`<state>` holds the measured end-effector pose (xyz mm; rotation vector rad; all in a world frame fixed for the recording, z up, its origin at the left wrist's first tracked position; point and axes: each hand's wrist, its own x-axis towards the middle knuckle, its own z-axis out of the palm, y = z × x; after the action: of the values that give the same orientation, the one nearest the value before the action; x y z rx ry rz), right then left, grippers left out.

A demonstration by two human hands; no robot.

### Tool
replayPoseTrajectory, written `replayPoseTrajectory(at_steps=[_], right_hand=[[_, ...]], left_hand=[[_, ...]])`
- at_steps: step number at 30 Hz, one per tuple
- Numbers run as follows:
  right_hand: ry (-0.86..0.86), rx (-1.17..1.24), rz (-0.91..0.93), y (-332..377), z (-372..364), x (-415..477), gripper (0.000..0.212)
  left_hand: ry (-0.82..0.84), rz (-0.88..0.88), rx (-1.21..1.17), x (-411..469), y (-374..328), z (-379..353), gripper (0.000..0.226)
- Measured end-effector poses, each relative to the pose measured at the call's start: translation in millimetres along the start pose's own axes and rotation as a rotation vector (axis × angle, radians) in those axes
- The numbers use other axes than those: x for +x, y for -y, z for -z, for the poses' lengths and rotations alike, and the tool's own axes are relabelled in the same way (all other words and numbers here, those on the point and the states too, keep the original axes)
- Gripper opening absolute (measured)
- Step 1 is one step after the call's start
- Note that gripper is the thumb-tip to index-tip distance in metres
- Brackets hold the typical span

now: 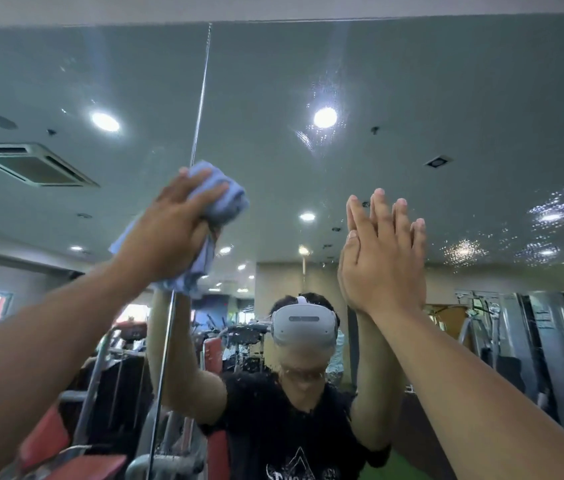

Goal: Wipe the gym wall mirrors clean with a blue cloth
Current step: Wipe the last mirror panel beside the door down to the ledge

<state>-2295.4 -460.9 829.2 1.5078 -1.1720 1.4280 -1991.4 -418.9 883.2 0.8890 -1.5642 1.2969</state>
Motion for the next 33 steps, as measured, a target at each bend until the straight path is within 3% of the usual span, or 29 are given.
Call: replayPoseTrajectory(at_steps=[3,6,12,14,16,21,23,25,27,30,33], right_hand=[[-0.002,-0.025,-0.008,2.0,-1.3,1.0,0.066],[0.008,-0.021,-0.003,0.7,-0.9,0.7,0.066],[0.032,-0.019,-0.015,-1.2,-0.6,1.4,0.063],[0.015,-0.019,-0.009,-1.3,-0.4,1.0,0.063],[-0.002,-0.018,-0.003,-0.8,-0.3,0.4,0.064],[0.006,-0.024,-0.002,1.3,-0.8,-0.3,0.065],[0.003,-0.022,-0.004,1.5,-1.0,-0.1,0.066],[0.003,-0.018,-0.01,2.0,-0.9,0.2,0.067],[0.015,-0.02,-0.02,2.0,-0.2,0.7,0.067],[0.013,-0.02,-0.019,1.3,1.0,0.5,0.068],[-0.004,-0.015,-0.009,1.5,1.6,-0.2,0.07]], left_hand=[[-0.088,0.189,-0.023,29.9,-9.1,-0.4,0.063],[-0.057,0.171,-0.026,33.3,-47.0,-11.7,0.065],[0.141,-0.551,0.04,-37.1,-80.9,-25.7,0.061],[0.2,-0.668,0.054,-45.5,-59.7,-19.6,0.062],[0.175,-0.558,0.067,-33.0,-35.8,-16.7,0.055],[-0.015,0.126,-0.061,23.4,-29.2,-9.7,0.067],[-0.017,0.206,-0.055,26.3,-49.6,-14.2,0.067],[0.005,0.036,-0.056,12.8,-70.5,-19.3,0.066],[0.026,-0.285,-0.014,-17.3,-84.6,-24.2,0.06],[0.158,-0.651,0.075,-62.4,-86.0,-16.7,0.07],[0.203,-0.702,0.098,-56.5,-51.5,-11.7,0.061]])
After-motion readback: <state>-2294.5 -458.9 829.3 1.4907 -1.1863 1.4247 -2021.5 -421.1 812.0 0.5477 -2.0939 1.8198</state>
